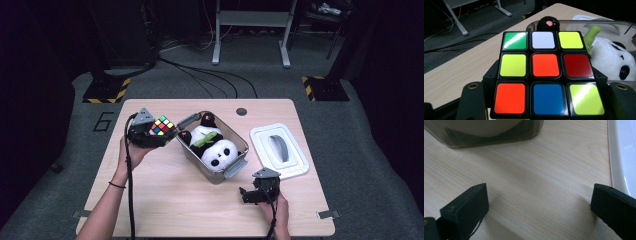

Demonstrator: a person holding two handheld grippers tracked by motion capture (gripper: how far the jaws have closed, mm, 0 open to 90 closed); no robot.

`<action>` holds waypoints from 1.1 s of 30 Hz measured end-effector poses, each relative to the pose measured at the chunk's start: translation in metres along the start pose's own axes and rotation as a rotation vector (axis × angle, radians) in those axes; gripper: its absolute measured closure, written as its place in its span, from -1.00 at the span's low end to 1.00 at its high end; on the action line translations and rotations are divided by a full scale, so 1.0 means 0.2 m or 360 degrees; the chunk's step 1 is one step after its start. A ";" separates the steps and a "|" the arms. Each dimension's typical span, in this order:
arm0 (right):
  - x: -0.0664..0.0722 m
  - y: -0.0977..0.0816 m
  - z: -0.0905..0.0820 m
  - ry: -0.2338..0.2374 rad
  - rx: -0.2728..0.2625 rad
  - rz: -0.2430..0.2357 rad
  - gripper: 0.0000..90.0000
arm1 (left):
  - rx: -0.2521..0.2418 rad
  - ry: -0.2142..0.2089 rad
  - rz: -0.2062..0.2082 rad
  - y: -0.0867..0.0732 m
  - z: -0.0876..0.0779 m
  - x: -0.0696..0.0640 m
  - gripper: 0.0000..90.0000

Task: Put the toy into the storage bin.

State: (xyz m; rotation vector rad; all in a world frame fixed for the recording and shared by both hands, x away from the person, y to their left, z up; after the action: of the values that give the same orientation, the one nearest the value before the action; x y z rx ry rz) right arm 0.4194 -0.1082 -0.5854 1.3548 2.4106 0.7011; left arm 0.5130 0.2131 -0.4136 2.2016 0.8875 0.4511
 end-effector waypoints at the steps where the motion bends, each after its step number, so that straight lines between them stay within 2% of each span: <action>1: 0.00 0.00 0.00 0.0000 0.0000 0.0000 -0.98 | -0.0005 -0.0003 0.0003 0.01 0.01 0.00 -0.25; 6: 0.00 0.00 0.00 0.0000 0.0000 0.0000 -0.98 | -0.0025 -0.0034 0.0009 0.08 0.04 0.00 -0.25; 9: 0.00 0.00 0.00 0.0002 -0.0003 0.0011 -0.98 | -0.0045 -0.0049 -0.0017 0.12 0.07 -0.01 -0.25; 11: 0.00 0.00 0.00 0.0000 0.0000 0.0001 -0.98 | -0.0048 -0.0045 -0.0005 0.14 0.09 -0.01 -0.25; 19: 0.00 0.00 0.00 -0.0001 0.0001 -0.0002 -0.98 | -0.0044 -0.0101 -0.0013 0.21 0.19 -0.02 -0.25; 20: 0.00 0.00 0.00 -0.0001 0.0001 0.0000 -0.98 | -0.0054 -0.0086 0.0001 0.22 0.20 -0.02 -0.25; 29: 0.00 0.00 0.00 0.0001 -0.0002 0.0010 -0.98 | -0.0001 -0.0130 0.0003 0.26 0.33 -0.07 -0.25; 33: 0.00 0.00 0.00 0.0001 -0.0002 0.0010 -0.98 | 0.0041 -0.0128 0.0012 0.27 0.38 -0.09 -0.25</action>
State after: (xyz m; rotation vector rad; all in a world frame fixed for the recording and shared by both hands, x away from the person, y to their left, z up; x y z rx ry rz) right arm 0.4194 -0.1079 -0.5853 1.3622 2.4067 0.7047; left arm 0.5657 0.1354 -0.4272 2.2312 0.8463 0.3536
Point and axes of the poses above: each handheld gripper's, and its own axes: z roughly forward along the jaws, y roughly out of its top, x roughly to its left, the point moved 8 cm from there along z, roughly forward along the jaws, and after that the axes turned 13 degrees about x, right-handed, at the moved point
